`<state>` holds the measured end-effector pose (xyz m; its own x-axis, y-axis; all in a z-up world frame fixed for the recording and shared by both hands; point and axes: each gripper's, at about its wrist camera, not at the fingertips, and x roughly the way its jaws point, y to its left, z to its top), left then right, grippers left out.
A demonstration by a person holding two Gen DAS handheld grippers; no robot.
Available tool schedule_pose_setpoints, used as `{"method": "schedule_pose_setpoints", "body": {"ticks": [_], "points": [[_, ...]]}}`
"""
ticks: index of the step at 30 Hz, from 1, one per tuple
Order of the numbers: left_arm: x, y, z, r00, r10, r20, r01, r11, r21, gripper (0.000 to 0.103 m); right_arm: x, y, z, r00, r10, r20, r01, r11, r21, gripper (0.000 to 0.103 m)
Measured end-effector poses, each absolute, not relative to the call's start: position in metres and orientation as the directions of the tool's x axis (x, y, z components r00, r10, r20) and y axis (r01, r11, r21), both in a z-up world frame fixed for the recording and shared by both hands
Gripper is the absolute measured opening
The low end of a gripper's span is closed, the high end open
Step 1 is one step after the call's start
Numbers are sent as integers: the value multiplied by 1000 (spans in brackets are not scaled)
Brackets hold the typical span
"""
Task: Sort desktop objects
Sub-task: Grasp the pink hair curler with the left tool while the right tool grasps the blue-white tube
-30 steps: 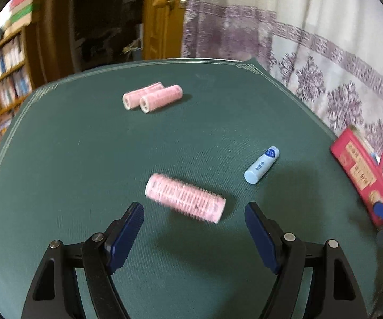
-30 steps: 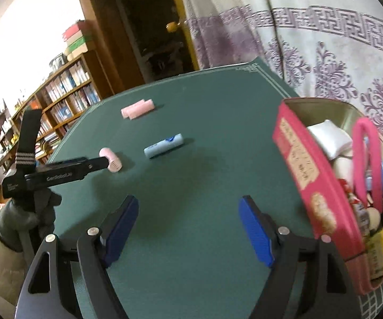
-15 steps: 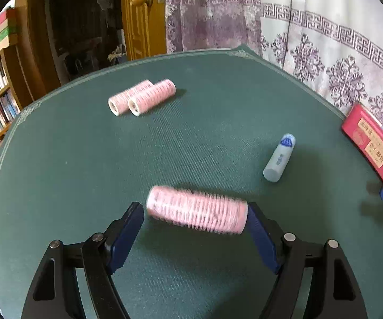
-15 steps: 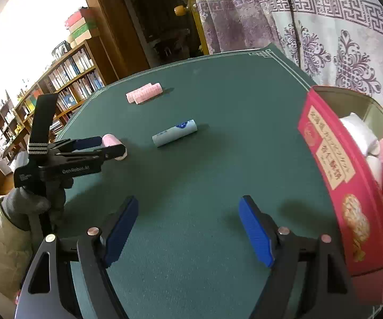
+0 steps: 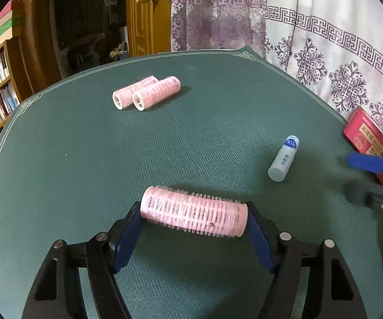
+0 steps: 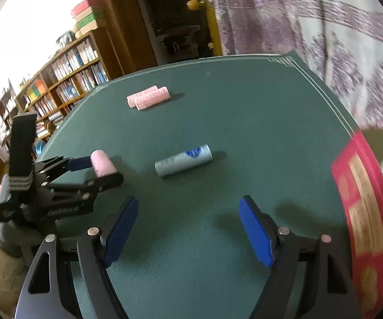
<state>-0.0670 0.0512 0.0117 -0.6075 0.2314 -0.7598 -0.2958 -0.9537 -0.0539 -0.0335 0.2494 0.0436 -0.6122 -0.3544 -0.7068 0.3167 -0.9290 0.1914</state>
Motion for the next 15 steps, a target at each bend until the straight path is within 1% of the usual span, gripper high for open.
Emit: {"method": "schedule_pose_setpoints", "body": {"ticks": [7,15], "points": [[-69,47,11,-605,239,-760,-284,-956,-74,75,-78,219,30,-573,-334,-749,399,-911,101,81],[-68,50,10,-603,233,-763,-286,-956,-66,75,-101,202,20,-559,-308,-769,454,-891,27,81]]}}
